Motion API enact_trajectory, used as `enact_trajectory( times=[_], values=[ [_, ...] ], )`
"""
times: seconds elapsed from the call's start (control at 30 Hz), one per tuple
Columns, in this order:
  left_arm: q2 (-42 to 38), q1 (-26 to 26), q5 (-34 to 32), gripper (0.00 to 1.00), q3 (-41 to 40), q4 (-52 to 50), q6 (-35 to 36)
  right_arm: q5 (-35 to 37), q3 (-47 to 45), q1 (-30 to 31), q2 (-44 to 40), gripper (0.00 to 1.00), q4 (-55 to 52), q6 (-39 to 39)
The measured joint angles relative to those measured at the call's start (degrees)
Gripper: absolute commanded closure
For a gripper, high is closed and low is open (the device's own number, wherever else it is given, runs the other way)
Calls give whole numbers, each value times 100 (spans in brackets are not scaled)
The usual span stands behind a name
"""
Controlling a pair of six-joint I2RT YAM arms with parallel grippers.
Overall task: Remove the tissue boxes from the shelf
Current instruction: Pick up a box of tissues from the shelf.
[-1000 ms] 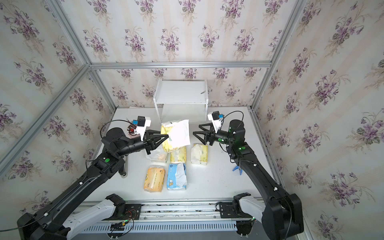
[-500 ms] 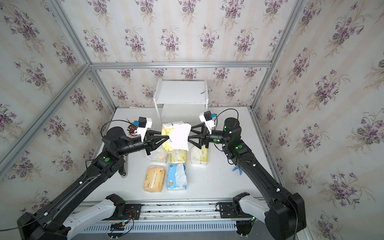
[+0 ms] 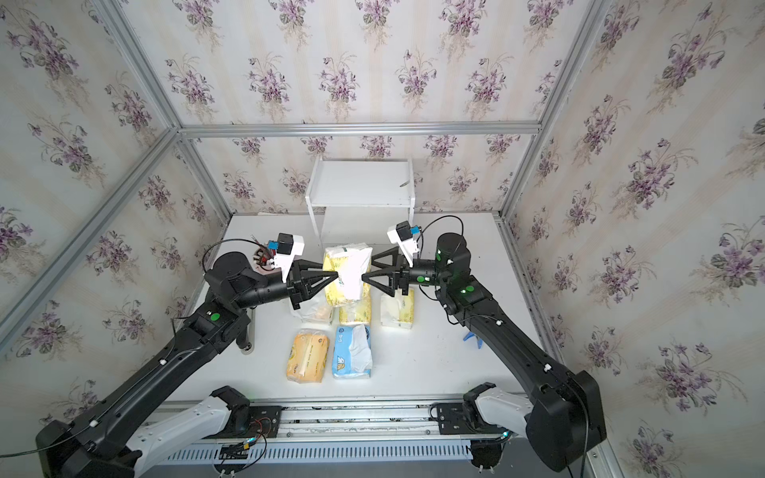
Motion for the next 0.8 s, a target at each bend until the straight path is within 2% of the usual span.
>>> enact_trajectory(
  times=[0.23, 0.43, 0.67, 0.73, 0.8],
  values=[
    [11, 2, 31, 83, -9, 46, 0, 13, 0, 55, 68, 42, -11, -7],
    [92, 2, 52, 80, -20, 85, 0, 4, 33, 90, 85, 63, -39, -17],
    [175, 2, 68, 61, -20, 83, 9, 46, 160, 92, 42, 87, -417, -144],
    [170, 2, 68, 57, -20, 70, 24, 153, 208, 92, -22, 91, -597, -247],
    [138, 0, 33, 46, -20, 11, 66, 299, 221, 94, -138, 92, -776, -374]
  ],
)
